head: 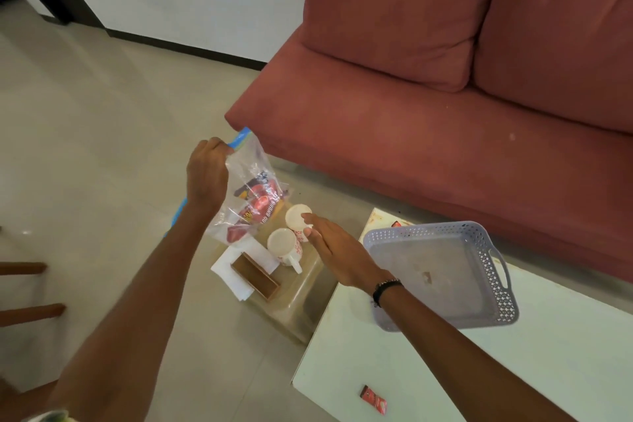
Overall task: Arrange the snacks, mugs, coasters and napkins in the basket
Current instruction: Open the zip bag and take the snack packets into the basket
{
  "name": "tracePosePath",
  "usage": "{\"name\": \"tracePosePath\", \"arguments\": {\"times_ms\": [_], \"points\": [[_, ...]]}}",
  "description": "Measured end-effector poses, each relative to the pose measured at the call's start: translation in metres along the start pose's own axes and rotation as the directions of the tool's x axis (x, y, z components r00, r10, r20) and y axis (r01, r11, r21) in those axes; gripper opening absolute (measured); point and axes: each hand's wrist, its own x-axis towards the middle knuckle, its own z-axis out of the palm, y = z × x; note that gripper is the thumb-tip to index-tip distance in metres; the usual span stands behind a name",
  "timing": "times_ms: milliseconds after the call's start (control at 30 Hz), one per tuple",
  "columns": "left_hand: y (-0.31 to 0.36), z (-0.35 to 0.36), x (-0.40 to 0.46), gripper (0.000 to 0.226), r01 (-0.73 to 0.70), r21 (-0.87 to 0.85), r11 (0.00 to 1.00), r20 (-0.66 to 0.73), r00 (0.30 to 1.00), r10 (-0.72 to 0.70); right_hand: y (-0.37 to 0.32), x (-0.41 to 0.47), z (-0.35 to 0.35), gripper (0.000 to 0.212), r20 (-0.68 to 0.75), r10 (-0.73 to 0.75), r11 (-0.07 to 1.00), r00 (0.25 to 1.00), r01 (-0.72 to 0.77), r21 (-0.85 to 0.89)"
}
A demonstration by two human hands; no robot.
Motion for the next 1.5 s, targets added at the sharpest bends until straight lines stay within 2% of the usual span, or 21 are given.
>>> {"name": "tracePosePath", "arguments": {"times_ms": [100,167,233,333,400,500,600,667,833,900,933,1000,1033,1067,1133,1167,1300,1400,1433,1500], "points": [[0.027,-0.039,0.015,0.024,-0.001,-0.164,0.987,-0.040,0.999,-0.005,-0.028,-0.005,-0.019,0.047,-0.045,-0.047,0.999,0.998,0.047,-0.011],[0.051,-0.064,0.022,0.016,0.067,-0.341,0.938,-0.036,0.996,-0.084,-0.051,-0.009,-0.035,0.046,-0.103,-0.089,0.996,0.991,0.090,-0.003],[0.079,-0.084,0.027,0.011,0.181,-0.475,0.861,0.031,0.981,-0.189,-0.072,-0.012,-0.053,0.044,-0.171,-0.117,0.992,0.978,0.123,0.028],[0.120,-0.106,0.027,0.011,0.361,-0.556,0.748,0.164,0.931,-0.327,-0.097,-0.021,-0.080,0.043,-0.262,-0.115,0.981,0.958,0.151,0.121],[0.148,-0.116,0.025,0.023,0.452,-0.623,0.638,0.270,0.890,-0.367,-0.111,-0.034,-0.098,0.044,-0.325,-0.093,0.969,0.941,0.161,0.187],[0.194,-0.125,0.017,0.036,0.598,-0.694,0.401,0.462,0.797,-0.390,-0.122,-0.061,-0.121,0.041,-0.441,-0.052,0.955,0.896,0.174,0.241],[0.242,-0.133,0.007,0.046,0.691,-0.701,0.179,0.613,0.711,-0.344,-0.117,-0.091,-0.139,0.038,-0.551,0.091,0.975,0.829,0.039,0.220],[0.271,-0.139,-0.001,0.044,0.713,-0.695,0.097,0.665,0.688,-0.292,-0.108,-0.113,-0.151,0.032,-0.603,0.144,0.983,0.784,-0.046,0.175],[0.328,-0.149,-0.025,0.045,0.763,-0.647,0.019,0.749,0.640,-0.172,-0.089,-0.162,-0.192,0.029,-0.681,0.226,0.974,0.696,-0.155,0.166],[0.343,-0.154,-0.033,0.032,0.778,-0.628,-0.011,0.771,0.620,-0.147,-0.086,-0.178,-0.206,0.033,-0.678,0.255,0.966,0.690,-0.207,0.153],[0.349,-0.156,-0.037,0.038,0.781,-0.624,-0.010,0.774,0.616,-0.147,-0.085,-0.185,-0.212,0.033,-0.672,0.257,0.965,0.695,-0.219,0.143],[0.359,-0.162,-0.044,0.066,0.783,-0.621,0.039,0.776,0.621,-0.111,-0.083,-0.198,-0.220,0.030,-0.659,0.244,0.969,0.711,-0.205,0.139],[0.363,-0.166,-0.047,0.067,0.782,-0.621,0.042,0.778,0.622,-0.084,-0.081,-0.204,-0.223,0.026,-0.653,0.240,0.971,0.718,-0.185,0.154],[0.368,-0.170,-0.051,0.057,0.790,-0.612,0.043,0.788,0.613,-0.056,-0.079,-0.208,-0.226,0.024,-0.643,0.249,0.968,0.724,-0.168,0.185],[0.376,-0.176,-0.059,0.019,0.816,-0.576,0.044,0.817,0.577,0.006,-0.077,-0.218,-0.230,0.020,-0.618,0.289,0.951,0.731,-0.148,0.270],[0.379,-0.179,-0.063,0.009,0.821,-0.569,0.035,0.822,0.569,0.024,-0.076,-0.223,-0.232,0.021,-0.615,0.306,0.943,0.727,-0.142,0.302],[0.388,-0.183,-0.073,0.010,0.820,-0.571,-0.027,0.818,0.571,0.065,-0.075,-0.240,-0.241,0.039,-0.565,0.413,0.852,0.714,-0.084,0.517],[0.394,-0.187,-0.080,0.012,0.802,-0.597,0.012,0.801,0.595,0.064,-0.077,-0.244,-0.247,0.062,-0.527,0.467,0.809,0.709,-0.103,0.578],[0.395,-0.187,-0.082,0.012,0.792,-0.610,0.033,0.792,0.607,0.065,-0.079,-0.244,-0.248,0.061,-0.525,0.472,0.807,0.708,-0.108,0.581],[0.397,-0.187,-0.086,0.011,0.779,-0.623,0.067,0.782,0.619,0.078,-0.081,-0.242,-0.250,0.036,-0.504,0.481,0.779,0.717,-0.087,0.621]]}}
